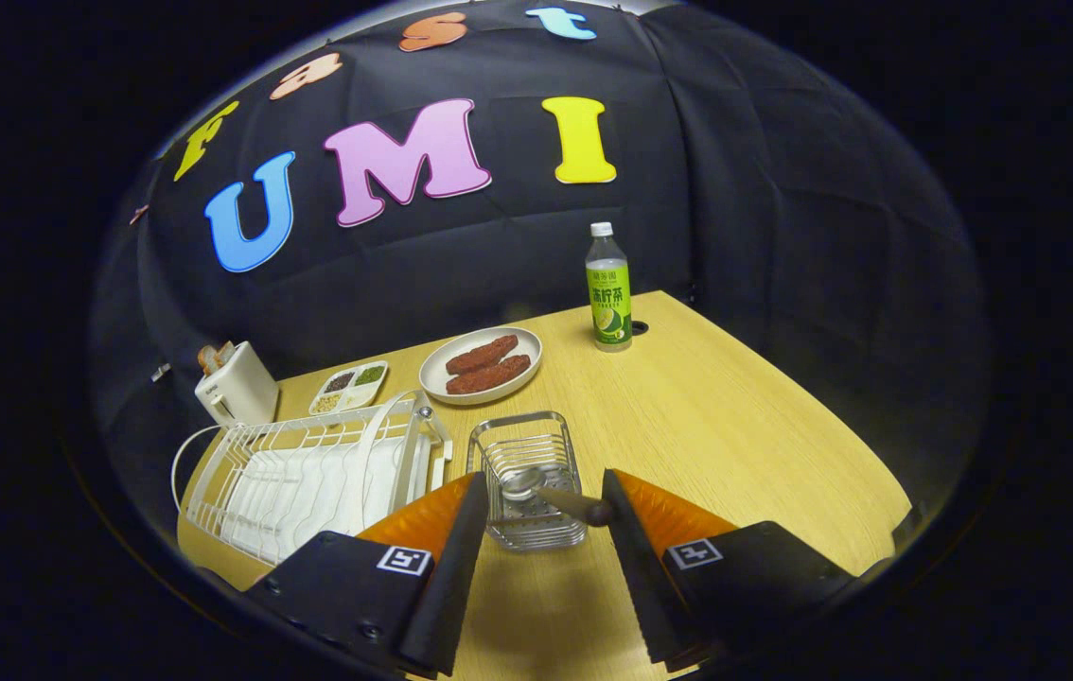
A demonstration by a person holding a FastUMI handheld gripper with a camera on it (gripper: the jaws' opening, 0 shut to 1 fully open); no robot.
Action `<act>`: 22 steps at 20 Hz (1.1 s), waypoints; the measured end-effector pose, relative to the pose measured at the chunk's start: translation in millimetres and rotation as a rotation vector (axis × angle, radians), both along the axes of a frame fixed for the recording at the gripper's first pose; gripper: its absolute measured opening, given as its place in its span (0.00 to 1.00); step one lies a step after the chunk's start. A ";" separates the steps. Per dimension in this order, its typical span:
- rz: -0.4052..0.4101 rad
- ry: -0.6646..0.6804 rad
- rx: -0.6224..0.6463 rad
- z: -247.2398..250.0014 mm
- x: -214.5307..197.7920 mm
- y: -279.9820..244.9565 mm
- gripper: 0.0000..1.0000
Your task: Take the plate from the dish rack, then take the spoon from the basket and place it into the plate.
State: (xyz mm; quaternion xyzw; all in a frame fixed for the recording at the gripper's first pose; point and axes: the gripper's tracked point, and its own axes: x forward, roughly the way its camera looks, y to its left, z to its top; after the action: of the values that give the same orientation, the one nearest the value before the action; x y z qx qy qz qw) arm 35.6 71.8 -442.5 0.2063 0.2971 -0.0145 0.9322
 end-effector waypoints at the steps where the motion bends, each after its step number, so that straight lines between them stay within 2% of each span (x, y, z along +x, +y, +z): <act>1: -0.012 -0.032 -0.019 -1.5 4.9 -1.6 0.75; 8: -0.086 -0.229 -0.055 -2.2 30.3 -9.4 0.75; 10: -0.104 -0.267 -0.061 2.1 36.7 -12.8 0.68; 12: -0.120 -0.276 -0.064 -0.4 40.4 -12.1 0.52; 13: -0.131 -0.281 -0.069 -2.7 43.0 -13.3 0.36; 14: -0.136 -0.279 -0.080 -6.7 42.2 -13.3 0.31; 17: -0.121 -0.258 -0.081 -18.5 41.0 -7.0 0.32; 20: -0.113 -0.261 -0.091 -11.5 48.1 -4.4 0.22; 22: -0.083 -0.235 -0.110 -9.1 51.6 -3.6 0.21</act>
State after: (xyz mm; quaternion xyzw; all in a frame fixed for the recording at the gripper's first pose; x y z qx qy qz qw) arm 87.2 68.2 -451.6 0.1675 0.1758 -0.0451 0.9690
